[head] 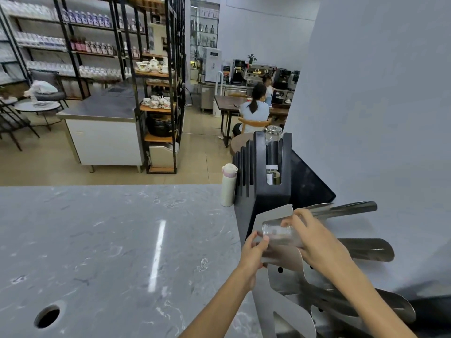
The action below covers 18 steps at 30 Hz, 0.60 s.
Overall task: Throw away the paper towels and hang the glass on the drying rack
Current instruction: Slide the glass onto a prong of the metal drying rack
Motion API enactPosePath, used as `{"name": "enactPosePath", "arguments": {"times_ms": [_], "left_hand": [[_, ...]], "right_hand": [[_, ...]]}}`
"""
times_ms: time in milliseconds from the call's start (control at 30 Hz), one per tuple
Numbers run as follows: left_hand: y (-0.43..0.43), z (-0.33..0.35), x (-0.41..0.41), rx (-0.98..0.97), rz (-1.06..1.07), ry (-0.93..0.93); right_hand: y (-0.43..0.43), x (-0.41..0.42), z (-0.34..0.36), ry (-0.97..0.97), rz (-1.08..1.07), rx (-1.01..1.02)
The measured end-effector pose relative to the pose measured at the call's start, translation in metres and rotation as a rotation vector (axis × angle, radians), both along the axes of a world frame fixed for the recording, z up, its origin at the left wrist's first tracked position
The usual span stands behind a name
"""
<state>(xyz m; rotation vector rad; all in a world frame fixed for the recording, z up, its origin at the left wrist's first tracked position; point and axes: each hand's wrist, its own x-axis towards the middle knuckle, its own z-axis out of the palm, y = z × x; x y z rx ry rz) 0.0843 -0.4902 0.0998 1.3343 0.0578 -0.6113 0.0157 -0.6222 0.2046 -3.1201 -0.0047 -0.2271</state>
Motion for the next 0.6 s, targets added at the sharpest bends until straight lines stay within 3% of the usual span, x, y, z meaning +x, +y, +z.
{"name": "enactPosePath", "arguments": {"times_ms": [600], "left_hand": [[-0.006, -0.005, 0.003, 0.068, 0.045, 0.002]], "right_hand": [[0.017, 0.002, 0.001, 0.04, -0.173, -0.058]]}}
